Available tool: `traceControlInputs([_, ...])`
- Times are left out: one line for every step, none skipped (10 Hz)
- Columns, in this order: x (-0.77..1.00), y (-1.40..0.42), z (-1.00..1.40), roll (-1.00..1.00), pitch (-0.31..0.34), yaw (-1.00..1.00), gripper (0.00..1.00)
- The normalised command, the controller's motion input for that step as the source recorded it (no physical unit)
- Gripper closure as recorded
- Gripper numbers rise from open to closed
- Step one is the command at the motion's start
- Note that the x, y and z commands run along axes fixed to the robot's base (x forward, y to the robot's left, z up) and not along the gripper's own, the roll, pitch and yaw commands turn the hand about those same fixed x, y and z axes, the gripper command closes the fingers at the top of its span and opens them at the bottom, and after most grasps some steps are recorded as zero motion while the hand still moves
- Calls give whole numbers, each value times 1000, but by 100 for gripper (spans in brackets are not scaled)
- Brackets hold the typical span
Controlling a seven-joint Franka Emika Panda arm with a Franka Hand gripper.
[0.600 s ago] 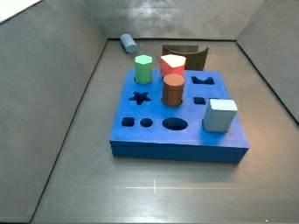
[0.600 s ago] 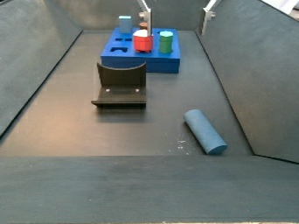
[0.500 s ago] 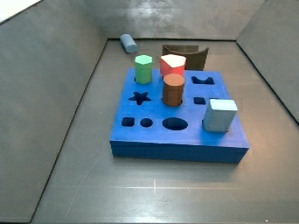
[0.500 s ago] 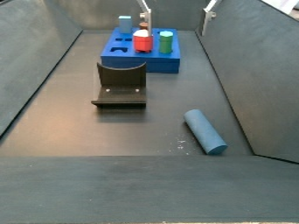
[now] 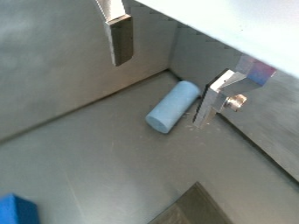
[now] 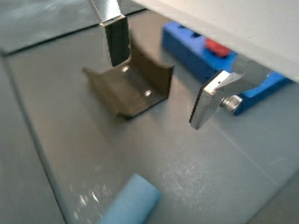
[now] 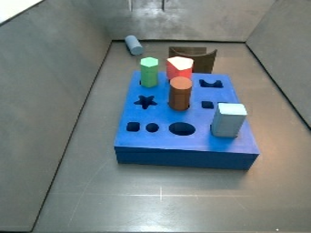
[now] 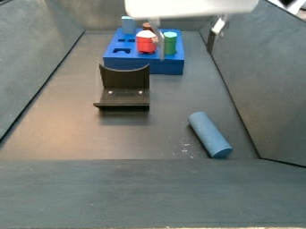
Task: Pick up the oval object. Move up. Place the oval object on the fixture. Regrasp the oval object. Move to above the board. Insert the oval object.
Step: Pick up the oval object.
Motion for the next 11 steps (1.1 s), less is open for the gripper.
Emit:
traceControlInputs([-194,51,-1000,63,-114,931,0])
traceControlInputs([226,769,-851,-110,0,157,0])
traceControlInputs([271,783,-709,-217,49,0,0])
traceControlInputs([209,731,-603,-283,66,-9,0])
traceControlInputs([186,566,-380,-411,53,-26,0])
traceControlInputs([0,480,-209,-500,90,-51,0])
traceControlInputs([-286,329,0,-500,46,-11,0])
traceControlInputs([-363,340,-43,-500,41,111,0])
traceControlInputs([-286,-100,-666,-163,-50,377,0])
traceControlInputs([-106,-274,-877,7,-49,294,0])
traceControlInputs([-80,-226,-1000,14,-41,309,0])
